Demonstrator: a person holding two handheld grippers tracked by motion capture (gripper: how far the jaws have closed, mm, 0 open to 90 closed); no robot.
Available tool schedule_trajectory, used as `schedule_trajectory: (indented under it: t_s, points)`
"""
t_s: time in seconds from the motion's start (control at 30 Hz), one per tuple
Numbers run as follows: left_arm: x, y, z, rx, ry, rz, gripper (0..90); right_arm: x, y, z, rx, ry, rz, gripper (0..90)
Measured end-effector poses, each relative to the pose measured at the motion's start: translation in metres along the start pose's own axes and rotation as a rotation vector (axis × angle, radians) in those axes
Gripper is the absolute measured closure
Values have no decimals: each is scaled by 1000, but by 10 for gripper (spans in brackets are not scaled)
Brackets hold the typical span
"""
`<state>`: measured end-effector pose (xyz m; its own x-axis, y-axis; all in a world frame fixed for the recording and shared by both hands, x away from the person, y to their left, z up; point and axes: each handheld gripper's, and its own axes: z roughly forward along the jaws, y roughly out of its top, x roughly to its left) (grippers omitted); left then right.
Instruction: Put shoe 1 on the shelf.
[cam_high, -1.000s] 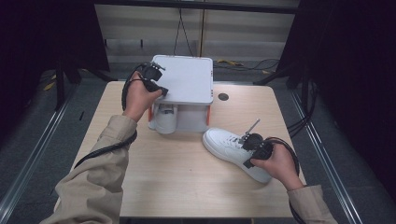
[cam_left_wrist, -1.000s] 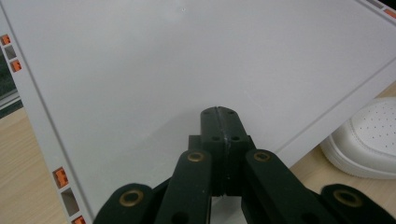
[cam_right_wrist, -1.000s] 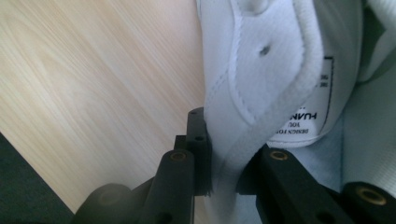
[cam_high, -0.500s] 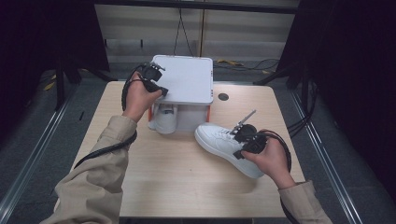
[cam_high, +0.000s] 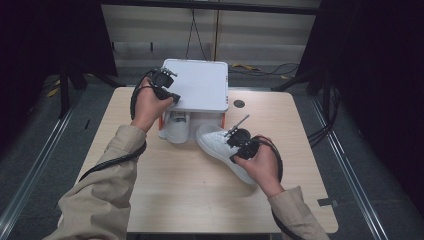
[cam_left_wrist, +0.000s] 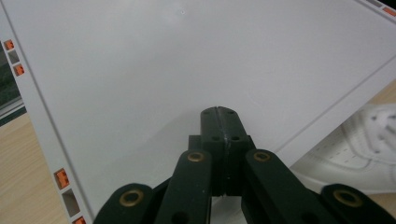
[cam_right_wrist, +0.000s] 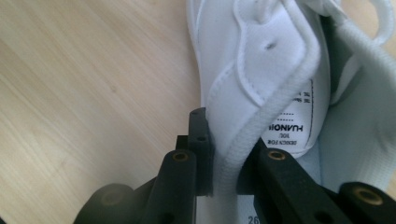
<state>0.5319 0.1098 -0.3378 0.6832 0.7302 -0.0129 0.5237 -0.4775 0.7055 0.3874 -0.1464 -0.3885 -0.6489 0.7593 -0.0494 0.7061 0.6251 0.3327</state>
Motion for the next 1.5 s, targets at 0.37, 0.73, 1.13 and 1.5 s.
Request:
schedule_trajectory:
  t_s: [0.37, 0.73, 1.13, 1.5]
  points:
    - [-1, -2, 0, -12, 1, -5, 900, 24, 11, 36, 52, 151, -24, 751]
    - [-1, -3, 0, -17, 2, -14, 900, 24, 3, 26, 69, 188, -67, 526]
    - [-3, -2, 0, -11, 20, -7, 900, 23, -14, 25, 145, 195, -93, 763]
    - [-4, -1, 0, -12, 20, -4, 900, 20, -10, -7, -4, 153, -17, 805]
